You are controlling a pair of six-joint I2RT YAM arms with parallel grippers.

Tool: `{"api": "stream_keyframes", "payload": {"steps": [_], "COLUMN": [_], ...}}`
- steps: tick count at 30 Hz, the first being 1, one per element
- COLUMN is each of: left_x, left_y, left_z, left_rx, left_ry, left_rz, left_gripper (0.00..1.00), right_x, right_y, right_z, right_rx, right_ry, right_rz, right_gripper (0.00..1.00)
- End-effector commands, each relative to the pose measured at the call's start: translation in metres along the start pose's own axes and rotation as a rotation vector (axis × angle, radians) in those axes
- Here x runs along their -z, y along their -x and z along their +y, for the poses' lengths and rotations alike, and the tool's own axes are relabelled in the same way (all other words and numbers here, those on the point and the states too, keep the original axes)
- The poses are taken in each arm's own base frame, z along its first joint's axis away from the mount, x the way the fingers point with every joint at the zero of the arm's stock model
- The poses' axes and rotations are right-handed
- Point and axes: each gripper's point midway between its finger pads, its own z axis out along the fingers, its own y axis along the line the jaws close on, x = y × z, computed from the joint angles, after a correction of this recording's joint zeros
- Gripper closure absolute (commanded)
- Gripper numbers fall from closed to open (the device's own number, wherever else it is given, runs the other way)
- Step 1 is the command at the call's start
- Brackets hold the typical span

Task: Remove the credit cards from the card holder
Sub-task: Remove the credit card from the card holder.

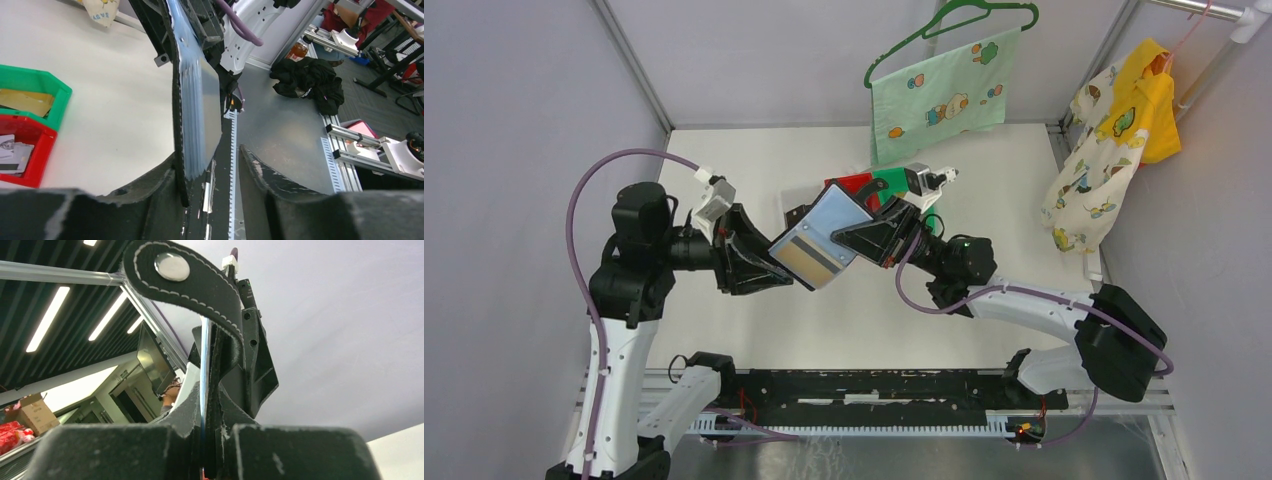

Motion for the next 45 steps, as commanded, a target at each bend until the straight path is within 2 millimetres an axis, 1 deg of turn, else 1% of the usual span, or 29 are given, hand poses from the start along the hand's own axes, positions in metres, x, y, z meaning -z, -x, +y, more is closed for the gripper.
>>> {"api": "stream_keyframes", "payload": {"steps": [1, 3, 6, 9, 10, 11, 12, 13, 14, 16, 18, 19, 20, 23, 25, 27, 28, 29, 30, 31, 32, 33, 34, 35, 38, 39, 41, 42, 45], "left_x": [0.001, 0.001, 0.002, 0.002, 0.002, 0.002, 0.001, 0.001, 0.001, 0.001, 0.001, 0.001, 0.001, 0.001, 0.001, 0.001, 0.001, 0.002, 0.002, 0.003, 0.003, 0.004, 0.004, 0.006, 0.012, 0.015, 0.020, 0.023, 0.027], "left_y": [0.021, 0.021, 0.024, 0.026, 0.026, 0.026, 0.026, 0.025, 0.024, 0.022, 0.020, 0.019, 0.018, 0.013, 0.007, 0.001, -0.002, -0.005, -0.008, -0.013, -0.017, -0.022, -0.028, -0.034, -0.058, -0.066, -0.079, -0.083, -0.089], "left_z": [-0.008, -0.010, -0.014, -0.013, -0.011, -0.010, -0.007, -0.005, -0.004, -0.003, -0.002, -0.002, -0.002, -0.001, -0.001, -0.003, -0.003, -0.003, -0.003, -0.001, 0.001, 0.004, 0.008, 0.010, 0.018, 0.021, 0.030, 0.034, 0.038], "left_rx": [-0.052, -0.065, -0.076, -0.073, -0.065, -0.061, -0.052, -0.045, -0.038, -0.027, -0.021, -0.019, -0.016, -0.012, -0.006, 0.002, 0.001, -0.001, -0.001, -0.025, -0.033, -0.037, -0.046, -0.062, -0.108, -0.129, -0.123, -0.140, -0.220], "left_ry": [0.001, -0.001, -0.004, 0.002, 0.008, 0.015, 0.027, 0.034, 0.038, 0.039, 0.040, 0.040, 0.041, 0.037, 0.021, 0.003, 0.003, 0.004, 0.003, 0.013, 0.024, 0.038, 0.053, 0.062, 0.078, 0.078, 0.111, 0.127, 0.146], "left_rz": [-0.046, -0.049, -0.051, -0.053, -0.053, -0.054, -0.055, -0.056, -0.056, -0.054, -0.053, -0.052, -0.050, -0.036, -0.021, -0.001, 0.007, 0.013, 0.022, 0.032, 0.043, 0.056, 0.073, 0.096, 0.192, 0.232, 0.305, 0.334, 0.391], "left_gripper": [0.57, 0.65, 0.72, 0.80, 0.84, 0.90, 0.96, 0.98, 0.98, 0.98, 0.98, 0.98, 0.98, 0.98, 0.98, 0.98, 0.98, 0.98, 0.98, 0.98, 0.98, 0.98, 0.98, 0.98, 0.98, 0.98, 0.98, 0.98, 0.98], "right_x": [-0.002, 0.000, 0.002, 0.004, 0.005, 0.006, 0.008, 0.011, 0.015, 0.022, 0.029, 0.033, 0.037, 0.049, 0.053, 0.055, 0.057, 0.054, 0.056, 0.055, 0.053, 0.052, 0.044, 0.038, 0.025, 0.022, 0.019, 0.019, 0.016], "right_y": [0.013, 0.013, 0.012, 0.005, 0.003, 0.001, 0.000, -0.001, -0.002, -0.001, -0.001, 0.001, 0.003, 0.007, 0.013, 0.021, 0.024, 0.034, 0.044, 0.053, 0.064, 0.070, 0.076, 0.075, 0.068, 0.062, 0.045, 0.038, 0.008], "right_z": [0.024, 0.023, 0.020, 0.012, 0.011, 0.011, 0.010, 0.009, 0.009, 0.012, 0.015, 0.015, 0.015, 0.009, 0.003, -0.014, -0.033, -0.041, -0.056, -0.058, -0.059, -0.057, -0.049, -0.044, -0.041, -0.041, -0.042, -0.047, -0.055], "right_rx": [-0.008, -0.015, -0.008, 0.001, 0.004, 0.004, 0.006, 0.009, 0.013, 0.030, 0.045, 0.059, 0.075, 0.145, 0.225, 0.343, 0.397, 0.529, 0.645, 0.722, 0.816, 0.869, 0.926, 0.957, 0.979, 0.965, 0.932, 0.930, 0.918], "right_ry": [0.097, 0.094, 0.070, 0.034, 0.030, 0.031, 0.029, 0.025, 0.021, 0.028, 0.035, 0.037, 0.032, -0.014, -0.049, -0.132, -0.227, -0.288, -0.398, -0.449, -0.486, -0.504, -0.476, -0.438, -0.338, -0.291, -0.210, -0.199, -0.164], "right_rz": [-0.089, -0.102, -0.115, -0.107, -0.103, -0.100, -0.099, -0.098, -0.098, -0.107, -0.091, -0.084, -0.073, -0.032, 0.015, 0.102, 0.172, 0.232, 0.312, 0.364, 0.429, 0.480, 0.516, 0.569, 0.703, 0.744, 0.805, 0.830, 0.899], "right_gripper": [1.00, 1.00, 1.00, 1.00, 1.00, 0.99, 0.96, 0.89, 0.79, 0.65, 0.44, 0.39, 0.36, 0.28, 0.21, 0.09, 0.06, 0.04, 0.02, 0.02, 0.02, 0.02, 0.02, 0.02, 0.02, 0.02, 0.02, 0.02, 0.02]}}
